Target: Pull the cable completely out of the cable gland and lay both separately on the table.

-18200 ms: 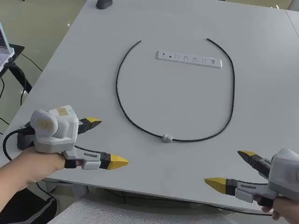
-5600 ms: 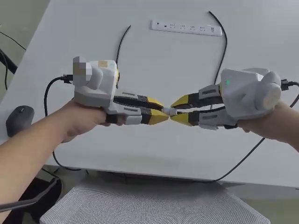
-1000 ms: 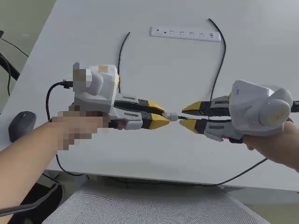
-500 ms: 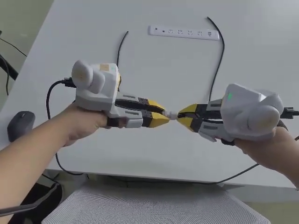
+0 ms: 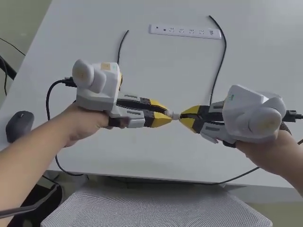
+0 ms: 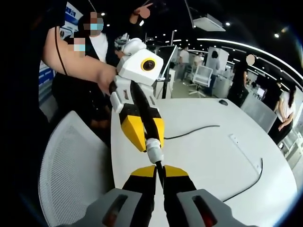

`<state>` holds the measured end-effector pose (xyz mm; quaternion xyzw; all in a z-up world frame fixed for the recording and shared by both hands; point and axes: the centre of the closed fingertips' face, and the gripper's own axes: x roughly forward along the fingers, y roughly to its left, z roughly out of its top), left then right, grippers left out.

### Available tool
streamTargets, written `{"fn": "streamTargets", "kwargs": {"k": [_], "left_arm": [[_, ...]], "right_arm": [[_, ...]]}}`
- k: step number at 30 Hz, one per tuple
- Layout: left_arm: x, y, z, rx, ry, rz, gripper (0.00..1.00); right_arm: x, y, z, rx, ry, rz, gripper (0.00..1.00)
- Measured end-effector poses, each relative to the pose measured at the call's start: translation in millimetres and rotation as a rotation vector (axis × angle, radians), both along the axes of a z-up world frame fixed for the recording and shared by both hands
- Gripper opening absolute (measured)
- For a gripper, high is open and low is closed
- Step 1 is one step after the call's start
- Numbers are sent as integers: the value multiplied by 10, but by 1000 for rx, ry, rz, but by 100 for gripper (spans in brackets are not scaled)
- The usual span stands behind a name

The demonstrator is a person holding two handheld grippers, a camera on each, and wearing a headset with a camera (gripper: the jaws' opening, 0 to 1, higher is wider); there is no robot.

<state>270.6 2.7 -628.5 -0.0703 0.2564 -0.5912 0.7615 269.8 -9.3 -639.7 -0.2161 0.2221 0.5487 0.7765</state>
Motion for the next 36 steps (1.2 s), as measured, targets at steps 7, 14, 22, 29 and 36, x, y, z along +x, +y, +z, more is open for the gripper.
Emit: {"fn": "streamTargets", "kwargs": {"k": [7,14,22,29,36], "left_arm": [[25,-5,35,-16,3,11,14],[43,-41,24,-16,-1,18,14],[62,-51,-1,-11,1,21,14],[78,-41,19,-25,12,29,14],[78,-61,-1,-23,14,33,14]], "right_arm": [[38,-99,-6,14,18,-53,0],[66,-128,-31,17,27,-87,0],[102,-210,-119,-6,30,-116,0],[138,-312,-160,26,69,-171,0],[184,-377,-272,-23,48,-214,0]]}}
